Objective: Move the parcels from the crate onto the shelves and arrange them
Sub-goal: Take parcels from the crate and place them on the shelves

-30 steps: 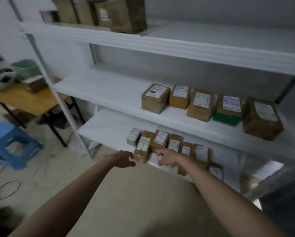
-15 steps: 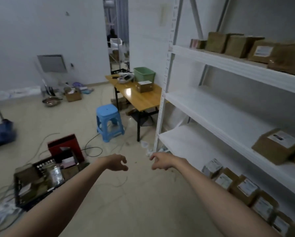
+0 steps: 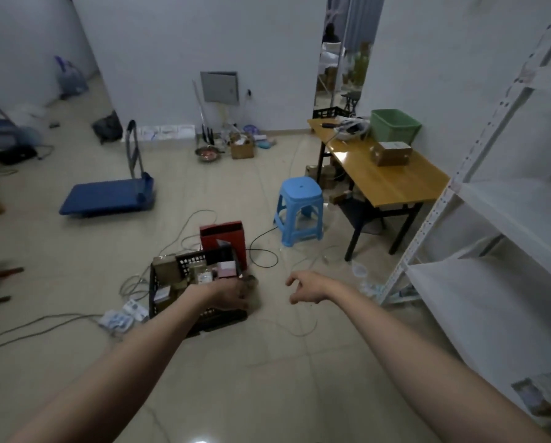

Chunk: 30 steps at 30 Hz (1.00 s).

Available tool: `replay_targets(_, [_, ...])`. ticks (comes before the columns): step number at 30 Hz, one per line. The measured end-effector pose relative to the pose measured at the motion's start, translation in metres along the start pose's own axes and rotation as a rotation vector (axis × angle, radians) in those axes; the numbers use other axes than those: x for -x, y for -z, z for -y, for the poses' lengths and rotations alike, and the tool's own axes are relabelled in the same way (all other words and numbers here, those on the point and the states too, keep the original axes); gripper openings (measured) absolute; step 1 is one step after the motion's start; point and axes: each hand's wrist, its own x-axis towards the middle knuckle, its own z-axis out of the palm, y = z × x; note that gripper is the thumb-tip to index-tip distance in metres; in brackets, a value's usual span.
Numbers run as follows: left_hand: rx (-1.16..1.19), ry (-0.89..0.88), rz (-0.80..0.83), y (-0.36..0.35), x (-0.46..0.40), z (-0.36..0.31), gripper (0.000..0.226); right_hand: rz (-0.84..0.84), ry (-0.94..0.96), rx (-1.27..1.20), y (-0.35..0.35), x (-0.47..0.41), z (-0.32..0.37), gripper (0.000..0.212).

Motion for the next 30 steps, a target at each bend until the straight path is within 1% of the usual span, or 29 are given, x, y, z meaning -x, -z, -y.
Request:
replay_targets(2, [0.066, 0.044, -0.013, -0.001, -0.008, 0.024, 0.048, 0.042, 0.035, 0.040, -0.001, -0.027, 0.020, 0.054])
replay_targets(6, [0.158, 0.145, 0.011, 0.003, -0.033, 0.073, 0.059, 0.117, 0.122, 0.100, 0.002, -0.083, 0.056, 0.052])
replay_targets(8, [0.180, 0.186, 0.010, 0.006, -0.054, 0.099, 0.060, 0.151, 0.165, 0.112, 0.004, -0.115, 0.072, 0.051])
replay_targets(12, [0.238, 0.277, -0.010, 0.024, -0.088, 0.132, 0.061, 0.195, 0.232, 0.193, 0.013, -0.186, 0.095, 0.057])
replay_targets(15, [0.287, 0.310, -0.013, 0.041, -0.116, 0.152, 0.060, 0.225, 0.293, 0.200, 0.026, -0.232, 0.110, 0.057])
replay_targets(20, [0.345, 0.375, -0.011, 0.059, -0.146, 0.181, 0.058, 0.303, 0.322, 0.257, 0.040, -0.292, 0.131, 0.058])
replay_targets(25, [0.393, 0.426, -0.004, 0.068, -0.160, 0.217, 0.062, 0.369, 0.373, 0.316, 0.039, -0.341, 0.160, 0.059])
replay_targets(30, [0.443, 0.471, 0.020, 0.070, -0.179, 0.271, 0.062, 0.407, 0.407, 0.361, 0.031, -0.390, 0.202, 0.056])
